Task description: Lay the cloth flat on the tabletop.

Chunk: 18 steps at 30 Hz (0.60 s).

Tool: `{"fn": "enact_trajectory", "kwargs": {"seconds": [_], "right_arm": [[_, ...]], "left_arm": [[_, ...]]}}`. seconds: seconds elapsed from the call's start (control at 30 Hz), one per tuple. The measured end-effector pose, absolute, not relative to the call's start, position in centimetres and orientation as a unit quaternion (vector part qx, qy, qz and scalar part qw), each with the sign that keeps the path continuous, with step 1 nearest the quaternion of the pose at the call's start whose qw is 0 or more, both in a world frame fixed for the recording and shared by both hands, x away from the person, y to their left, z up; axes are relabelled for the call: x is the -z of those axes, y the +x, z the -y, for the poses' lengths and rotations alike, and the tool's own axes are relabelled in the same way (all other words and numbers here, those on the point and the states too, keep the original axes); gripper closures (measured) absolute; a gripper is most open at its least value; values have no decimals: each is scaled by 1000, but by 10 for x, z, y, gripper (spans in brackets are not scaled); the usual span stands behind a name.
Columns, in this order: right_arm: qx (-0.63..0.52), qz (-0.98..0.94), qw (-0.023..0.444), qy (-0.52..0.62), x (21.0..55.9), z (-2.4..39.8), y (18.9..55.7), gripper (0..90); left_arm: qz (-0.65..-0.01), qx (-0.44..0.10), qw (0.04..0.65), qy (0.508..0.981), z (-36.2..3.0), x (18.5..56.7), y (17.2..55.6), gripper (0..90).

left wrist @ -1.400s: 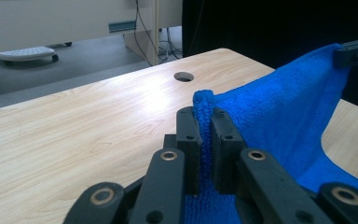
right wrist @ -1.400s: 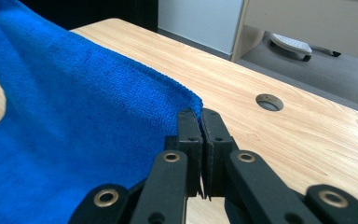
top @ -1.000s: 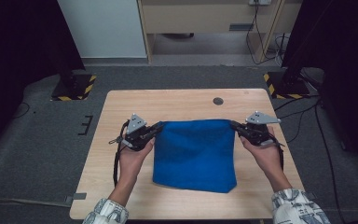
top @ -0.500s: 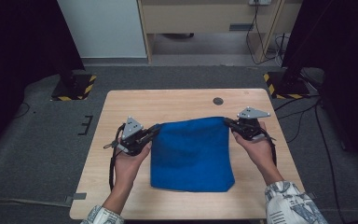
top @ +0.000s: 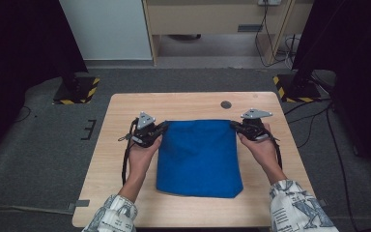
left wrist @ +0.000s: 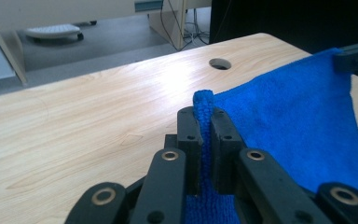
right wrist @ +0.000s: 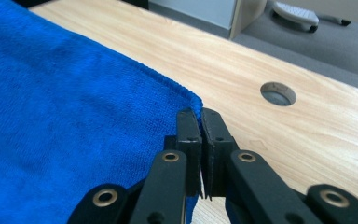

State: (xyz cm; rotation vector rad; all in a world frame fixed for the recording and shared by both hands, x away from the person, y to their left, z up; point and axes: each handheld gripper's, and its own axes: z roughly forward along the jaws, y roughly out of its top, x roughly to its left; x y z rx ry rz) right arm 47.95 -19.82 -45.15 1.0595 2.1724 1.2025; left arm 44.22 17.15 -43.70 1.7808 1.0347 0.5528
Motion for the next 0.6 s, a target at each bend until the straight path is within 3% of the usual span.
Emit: {"fn": "enact_trajectory", "kwargs": {"seconds": [0.27,0.6], "right_arm": [[-415,-794,217,389,466,193,497,872],[-411,-795,212,393,468,188,502,870]], "left_arm": [[-443,-217,465,735,-171,460,468,838],[-447,-224,443,745,-177,463,470,841]]}}
